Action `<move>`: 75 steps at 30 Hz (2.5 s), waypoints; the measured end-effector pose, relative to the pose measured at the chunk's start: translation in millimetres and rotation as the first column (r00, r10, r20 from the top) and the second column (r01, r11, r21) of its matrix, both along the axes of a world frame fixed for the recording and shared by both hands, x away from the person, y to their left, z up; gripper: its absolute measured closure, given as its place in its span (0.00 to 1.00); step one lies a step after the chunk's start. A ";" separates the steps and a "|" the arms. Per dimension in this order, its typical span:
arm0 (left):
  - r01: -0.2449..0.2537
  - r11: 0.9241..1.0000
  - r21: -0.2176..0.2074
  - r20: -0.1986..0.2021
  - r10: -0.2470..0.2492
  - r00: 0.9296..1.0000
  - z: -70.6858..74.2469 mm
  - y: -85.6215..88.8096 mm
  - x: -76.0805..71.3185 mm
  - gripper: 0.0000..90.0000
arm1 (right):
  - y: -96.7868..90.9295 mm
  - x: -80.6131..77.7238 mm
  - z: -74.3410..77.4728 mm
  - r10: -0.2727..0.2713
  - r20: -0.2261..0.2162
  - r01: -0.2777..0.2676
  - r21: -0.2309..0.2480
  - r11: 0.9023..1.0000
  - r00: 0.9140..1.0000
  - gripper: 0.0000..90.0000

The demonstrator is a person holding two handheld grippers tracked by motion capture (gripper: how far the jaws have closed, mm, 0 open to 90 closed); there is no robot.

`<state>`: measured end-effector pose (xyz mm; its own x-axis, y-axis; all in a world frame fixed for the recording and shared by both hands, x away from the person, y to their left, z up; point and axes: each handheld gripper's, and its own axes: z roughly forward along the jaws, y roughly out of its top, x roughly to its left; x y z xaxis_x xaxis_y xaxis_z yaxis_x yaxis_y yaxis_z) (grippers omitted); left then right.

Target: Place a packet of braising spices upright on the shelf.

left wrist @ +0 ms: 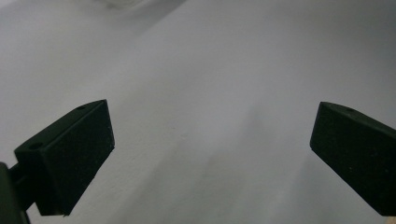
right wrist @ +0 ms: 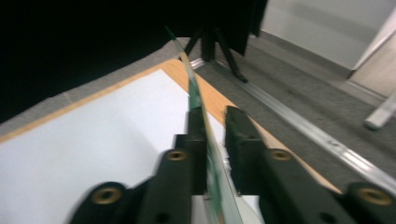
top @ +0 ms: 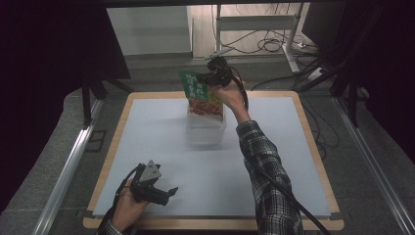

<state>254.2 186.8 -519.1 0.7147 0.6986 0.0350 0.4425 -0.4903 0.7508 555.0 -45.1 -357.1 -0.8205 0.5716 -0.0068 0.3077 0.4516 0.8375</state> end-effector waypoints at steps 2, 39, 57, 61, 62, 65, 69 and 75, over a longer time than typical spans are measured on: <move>0.000 1.000 0.001 -0.001 0.000 1.000 -0.1 -0.2 0.0 0.00 | -2.6 -0.6 -0.5 0.000 0.007 0.000 0.003 1.000 1.000 0.81; -0.009 1.000 0.006 -0.040 0.009 0.999 -2.7 -1.6 1.2 0.00 | -17.7 -28.3 2.4 0.015 0.035 -0.015 0.017 1.000 0.999 0.05; -0.007 1.000 0.011 -0.047 0.008 0.999 -2.9 -2.5 1.2 0.00 | -27.7 -44.8 -1.7 0.019 0.035 -0.019 -0.009 1.000 0.999 0.00; -0.008 1.000 0.016 -0.044 0.009 0.999 -3.0 -2.8 1.0 0.00 | -30.7 -48.6 -4.6 0.021 0.030 -0.020 -0.011 1.000 0.999 0.00; -0.008 1.000 0.016 -0.044 0.009 0.999 -3.1 -2.8 1.0 0.00 | -31.7 -49.6 -5.5 0.020 0.027 -0.020 -0.010 1.000 0.999 0.00; -0.006 1.000 0.020 -0.044 0.007 0.999 -3.2 -3.1 1.0 0.00 | -34.5 -51.5 -7.9 0.022 0.018 -0.022 -0.001 1.000 1.000 0.00; -0.006 1.000 0.019 -0.042 0.006 0.999 -3.1 -3.2 0.9 0.00 | -37.6 -55.4 -10.9 0.019 0.012 -0.019 0.007 1.000 1.000 0.00; -0.003 1.000 0.016 -0.043 0.004 0.999 -2.9 -3.5 0.7 0.00 | -43.2 -60.0 -16.4 0.014 0.006 -0.014 0.018 1.000 1.000 0.00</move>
